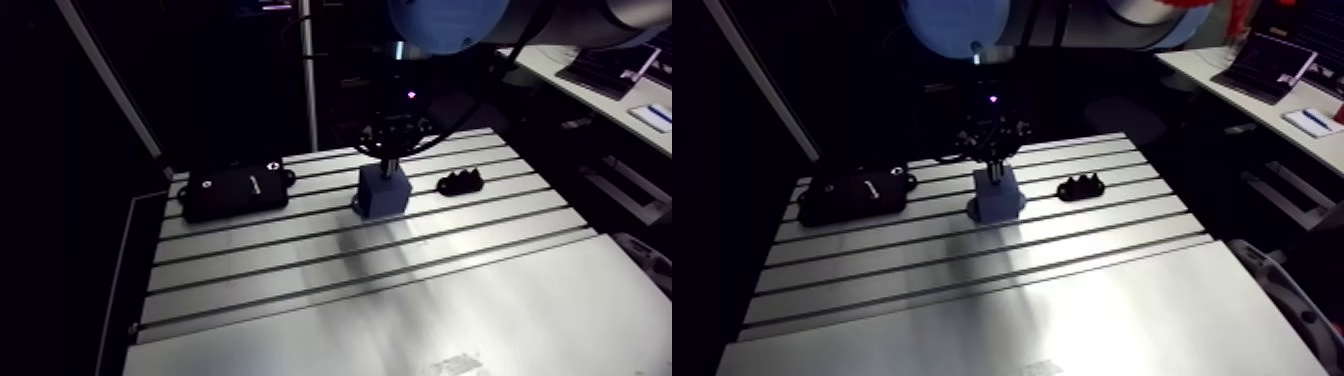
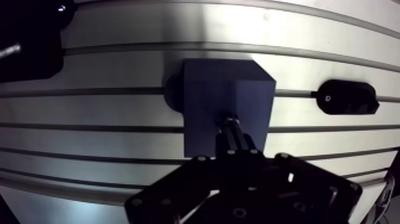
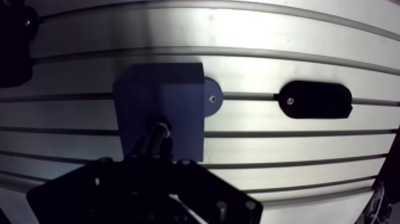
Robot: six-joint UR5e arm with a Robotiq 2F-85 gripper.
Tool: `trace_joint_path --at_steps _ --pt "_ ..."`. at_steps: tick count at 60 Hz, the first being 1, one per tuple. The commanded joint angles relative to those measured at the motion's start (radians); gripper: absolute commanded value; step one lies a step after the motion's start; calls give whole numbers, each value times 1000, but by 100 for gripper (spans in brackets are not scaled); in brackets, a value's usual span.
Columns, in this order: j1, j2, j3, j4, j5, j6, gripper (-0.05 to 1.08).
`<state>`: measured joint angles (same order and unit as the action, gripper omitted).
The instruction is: Pick up the M10 bolt and insert it into the hex recess until seated.
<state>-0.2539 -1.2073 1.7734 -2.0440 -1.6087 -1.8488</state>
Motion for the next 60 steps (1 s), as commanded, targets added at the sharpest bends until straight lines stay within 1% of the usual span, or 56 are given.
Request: trace_joint_path --at_steps 1,60 --pt "1 2 1 0 0 1 108" --pt "2 6 11 -6 -1 1 108"
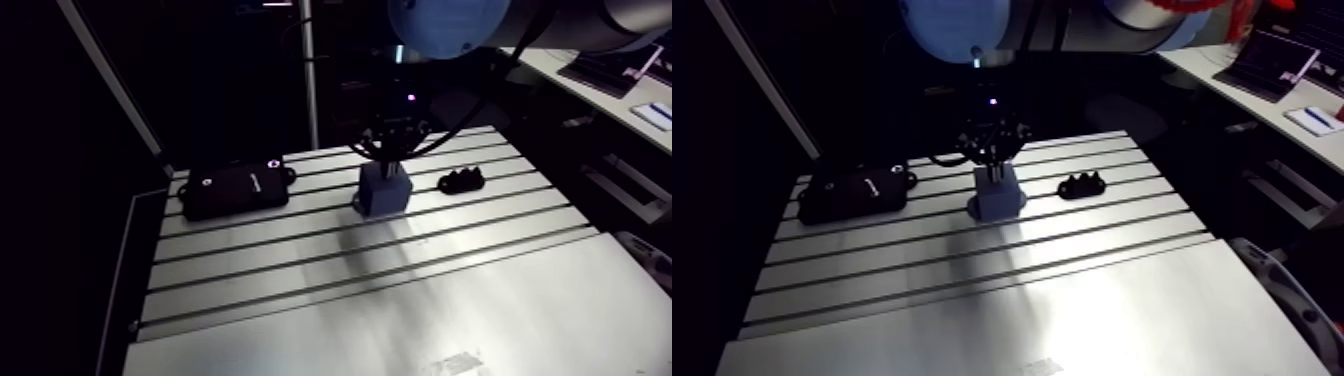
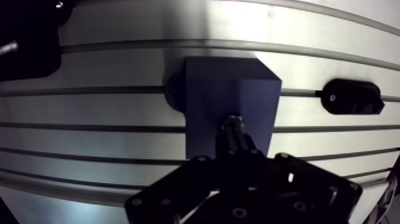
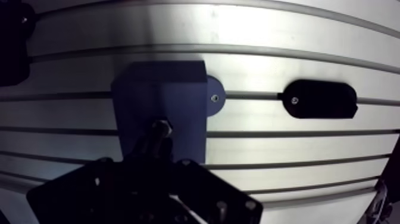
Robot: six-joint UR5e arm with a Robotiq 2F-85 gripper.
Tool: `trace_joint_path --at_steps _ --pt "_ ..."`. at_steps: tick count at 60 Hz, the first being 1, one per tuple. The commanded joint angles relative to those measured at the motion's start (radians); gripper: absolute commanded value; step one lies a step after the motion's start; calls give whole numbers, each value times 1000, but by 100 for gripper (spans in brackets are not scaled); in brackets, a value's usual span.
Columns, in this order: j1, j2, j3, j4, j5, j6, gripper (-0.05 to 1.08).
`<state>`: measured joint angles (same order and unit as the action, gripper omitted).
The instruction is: Pick up the M10 bolt and insert it into the hex recess until seated.
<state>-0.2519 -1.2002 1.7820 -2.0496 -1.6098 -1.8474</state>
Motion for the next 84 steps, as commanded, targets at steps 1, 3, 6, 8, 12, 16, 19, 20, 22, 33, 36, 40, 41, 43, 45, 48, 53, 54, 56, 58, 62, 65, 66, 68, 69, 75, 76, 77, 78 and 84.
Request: trace_joint_path --at_steps 1,3,6,8,12,16,19,20,22,33,36,40,41,43,45,48,53,54,56,58,62,65,66,68,69,75,76,77,78,84 --pt "0 -2 3 -1 0 -2 108" --pt "0 -2 3 -1 0 -2 108" --pt "0 -2 3 -1 0 -2 108" --pt "0 -2 3 -1 0 -3 108" --pt "0 0 3 -1 0 -3 108" --pt "0 0 4 -2 0 -3 108" --pt "0 0 4 -2 0 -3 108" --pt "0 0 4 -2 0 -3 108" --pt "0 0 4 -2 0 -3 108" --pt "2 0 3 -2 0 -3 108" --pt "0 2 3 -2 0 -3 108" --pt "0 2 3 -2 0 -2 108" --pt "0 2 2 -2 0 -2 108" --pt "0 2 1 -2 0 -1 108" --pt "0 2 1 -2 0 0 108" --pt "0 2 1 -2 0 -2 108" --pt "0 2 1 -2 0 -2 108" --pt "0 2 1 -2 0 -2 108" --pt "0 2 1 -2 0 -2 108" --pt "0 2 1 -2 0 -3 108" --pt "0 2 3 -2 0 -3 108" --pt "0 2 3 -2 0 -2 108" --pt "0 3 4 -2 0 -2 108" --pt "0 3 4 -2 0 -2 108" --pt "0 3 4 -2 0 -2 108" --pt "0 3 4 -2 0 -3 108" --pt "0 3 4 -2 0 -3 108" --pt "0 3 4 -2 0 -3 108" --pt "0 3 4 -2 0 -3 108" --pt "0 3 6 -2 0 -2 108"
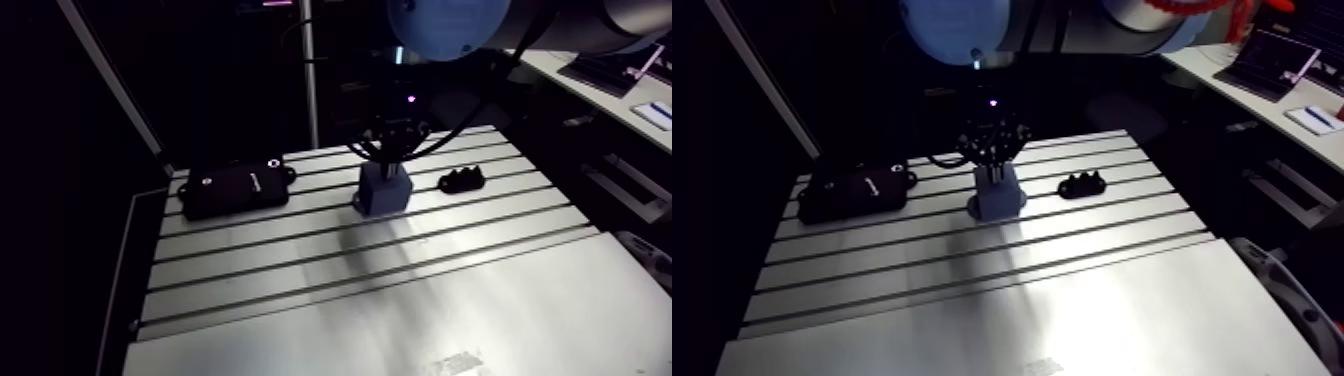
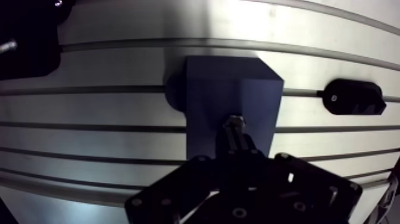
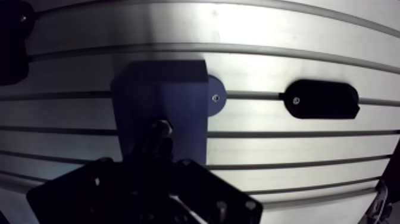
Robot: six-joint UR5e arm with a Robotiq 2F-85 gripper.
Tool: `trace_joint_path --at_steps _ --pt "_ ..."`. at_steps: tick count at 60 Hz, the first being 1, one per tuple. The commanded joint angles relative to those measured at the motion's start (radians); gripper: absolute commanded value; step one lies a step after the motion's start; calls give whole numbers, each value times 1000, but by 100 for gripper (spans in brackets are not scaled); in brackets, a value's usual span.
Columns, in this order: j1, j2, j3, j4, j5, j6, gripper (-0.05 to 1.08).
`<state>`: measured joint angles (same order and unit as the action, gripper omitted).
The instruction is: Pick up the M10 bolt and insert it into the hex recess until seated.
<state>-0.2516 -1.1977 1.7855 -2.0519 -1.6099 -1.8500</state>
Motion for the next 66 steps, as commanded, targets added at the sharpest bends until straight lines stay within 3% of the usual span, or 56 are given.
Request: trace_joint_path --at_steps 1,66 --pt "0 1 1 -1 0 -1 108" --pt "5 -2 -13 5 2 -8 108"
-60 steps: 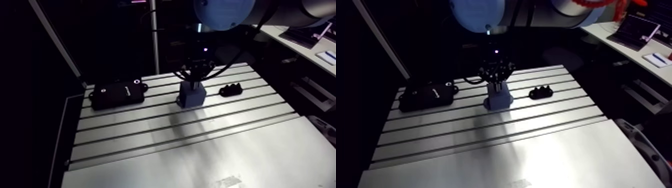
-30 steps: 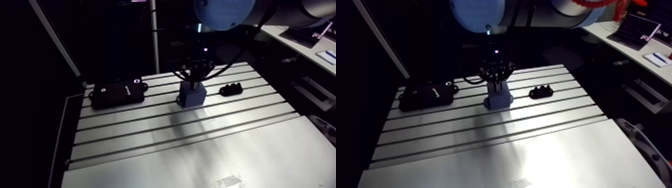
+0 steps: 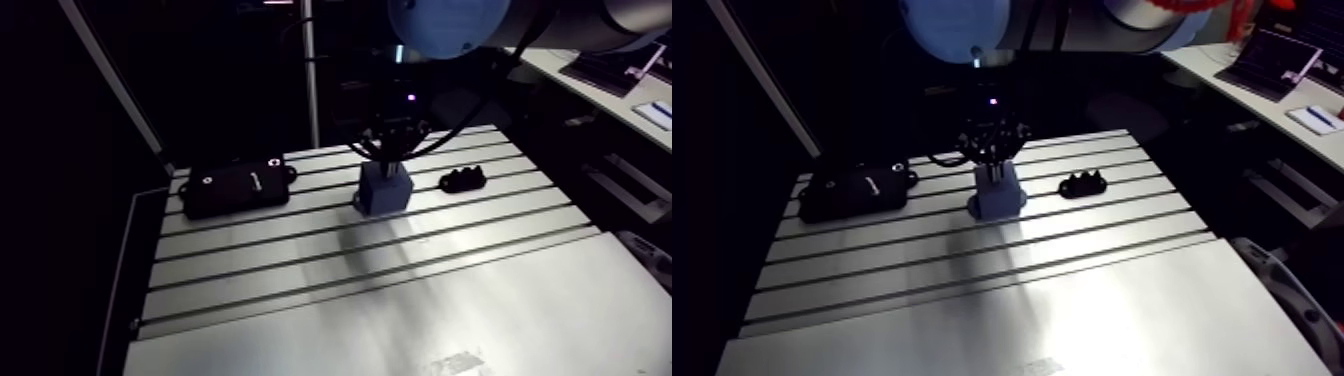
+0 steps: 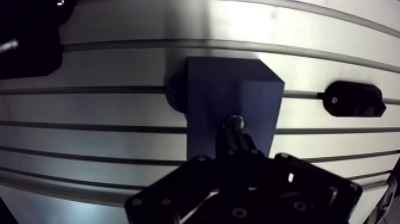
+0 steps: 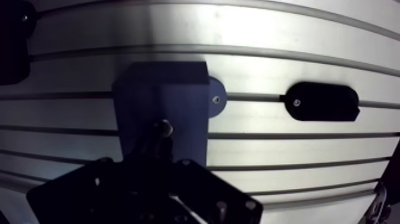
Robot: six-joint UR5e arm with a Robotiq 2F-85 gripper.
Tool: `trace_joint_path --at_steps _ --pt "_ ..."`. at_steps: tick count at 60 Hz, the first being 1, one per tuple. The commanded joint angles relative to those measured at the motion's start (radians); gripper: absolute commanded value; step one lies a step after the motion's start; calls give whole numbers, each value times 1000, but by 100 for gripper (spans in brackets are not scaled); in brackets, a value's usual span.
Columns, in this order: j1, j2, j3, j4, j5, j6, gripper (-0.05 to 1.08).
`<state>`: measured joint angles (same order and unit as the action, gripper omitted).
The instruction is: Pick up the M10 bolt and insert it into the hex recess until seated.
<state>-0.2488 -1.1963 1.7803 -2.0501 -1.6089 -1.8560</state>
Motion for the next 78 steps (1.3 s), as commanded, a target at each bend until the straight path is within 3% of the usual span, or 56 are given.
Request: trace_joint_path --at_steps 1,19,23,24,25,26,27,29,30,31,32,33,34,35,36,37,50,78 --pt "2 -5 -9 4 1 -4 108" --pt "2 -21 -11 20 -2 -5 107" --pt "2 -26 -12 37 -3 -6 102" --pt "2 -30 -12 41 -3 -6 94" --pt "2 -30 -12 41 -3 -6 94" --pt "2 -31 -14 42 -4 -6 84" --pt "2 -31 -14 42 -4 -6 84" --pt "2 -37 -17 51 -4 -6 47" --pt "2 -37 -17 51 -4 -6 47" --pt "3 -40 -18 61 -5 -6 33" --pt "3 -40 -18 61 -5 -6 33" --pt "5 -46 -21 75 -7 -6 21" --pt "5 -46 -21 75 -7 -6 21" --pt "6 -51 -25 88 -8 -4 9" --pt "6 -51 -25 88 -8 -4 9" --pt "6 -54 -31 98 -9 -4 2" --pt "8 -85 -62 146 -10 1 1" --pt "56 -155 -252 437 -10 98 1"
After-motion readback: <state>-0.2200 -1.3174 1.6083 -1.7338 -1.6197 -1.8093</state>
